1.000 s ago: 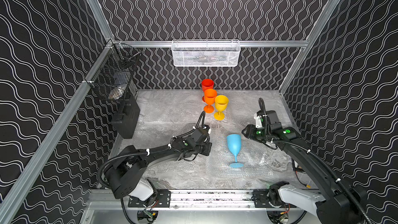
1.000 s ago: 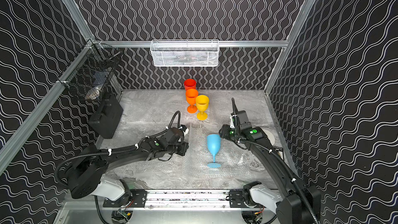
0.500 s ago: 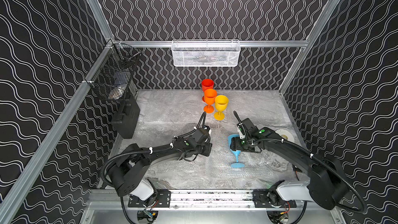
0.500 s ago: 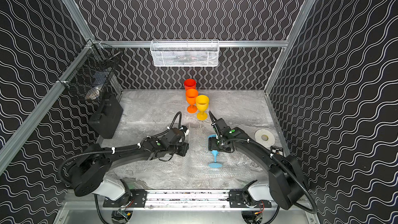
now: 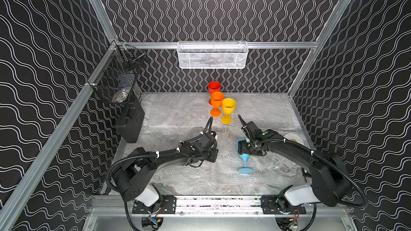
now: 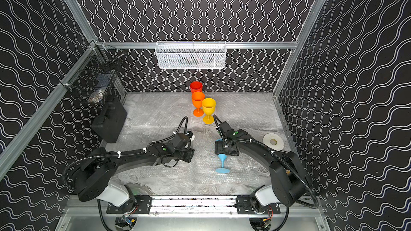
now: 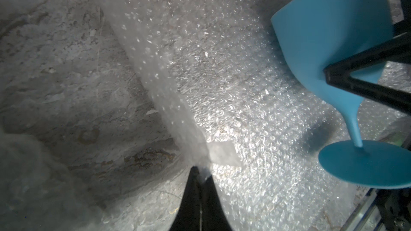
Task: Unpack wine glasses from bubble wrap
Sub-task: Unwrap the wine glass from the bubble wrap.
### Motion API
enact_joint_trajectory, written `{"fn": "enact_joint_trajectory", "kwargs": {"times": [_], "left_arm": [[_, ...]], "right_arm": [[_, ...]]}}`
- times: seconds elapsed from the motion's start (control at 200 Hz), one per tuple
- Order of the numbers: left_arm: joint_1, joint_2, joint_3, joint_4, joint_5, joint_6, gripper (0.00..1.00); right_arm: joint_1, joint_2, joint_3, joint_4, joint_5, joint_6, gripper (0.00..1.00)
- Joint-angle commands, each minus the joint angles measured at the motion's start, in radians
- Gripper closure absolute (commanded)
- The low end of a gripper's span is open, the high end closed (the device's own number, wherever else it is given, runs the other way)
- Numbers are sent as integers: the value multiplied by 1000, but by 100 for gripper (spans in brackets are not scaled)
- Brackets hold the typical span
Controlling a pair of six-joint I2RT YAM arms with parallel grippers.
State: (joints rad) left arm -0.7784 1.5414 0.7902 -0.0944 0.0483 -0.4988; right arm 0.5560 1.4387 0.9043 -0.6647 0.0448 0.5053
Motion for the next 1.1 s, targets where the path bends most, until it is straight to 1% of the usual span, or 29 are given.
{"fn": "enact_joint_trajectory", "kwargs": {"times": [0.0,0.05,0.065,0.12,0.245,0.35,0.45,0.566,0.621,0.751,0.826,0.921,1.001,1.091], "left_arm": [[0,9,-3,-13,-30,11,95],[1,16,-4,-13,-34,13,92],[1,19,-5,-12,-34,13,92],[1,31,-3,-6,-31,14,91],[0,61,-2,12,-25,11,91],[1,70,-6,24,-18,11,91],[1,67,-2,19,-19,18,91],[0,62,-3,29,-25,25,91],[0,69,4,28,-19,29,91],[1,73,9,41,-8,34,91],[1,72,12,46,-10,38,91],[0,75,17,45,-11,45,92],[0,66,14,48,-7,46,92],[1,65,17,51,10,48,92]], "right_arm": [[-48,-56,-19,16,16,6,18],[-95,-89,-37,28,-18,-1,18],[-130,-96,-45,33,-29,-5,18],[-202,-124,-62,47,-58,-18,18],[-310,-168,-91,66,-47,-29,17],[-408,-173,-110,90,-116,-43,17],[-505,-175,-117,97,-154,-51,16],[-612,-179,-120,135,-269,-32,16],[-638,-181,-112,145,-305,-31,16],[-648,-185,-74,138,-319,-40,16],[-651,-182,-59,127,-306,-43,16],[-682,-186,-57,106,-266,-44,16],[-733,-194,-65,85,-220,-34,18],[-824,-218,-112,106,-227,-22,21]]}}
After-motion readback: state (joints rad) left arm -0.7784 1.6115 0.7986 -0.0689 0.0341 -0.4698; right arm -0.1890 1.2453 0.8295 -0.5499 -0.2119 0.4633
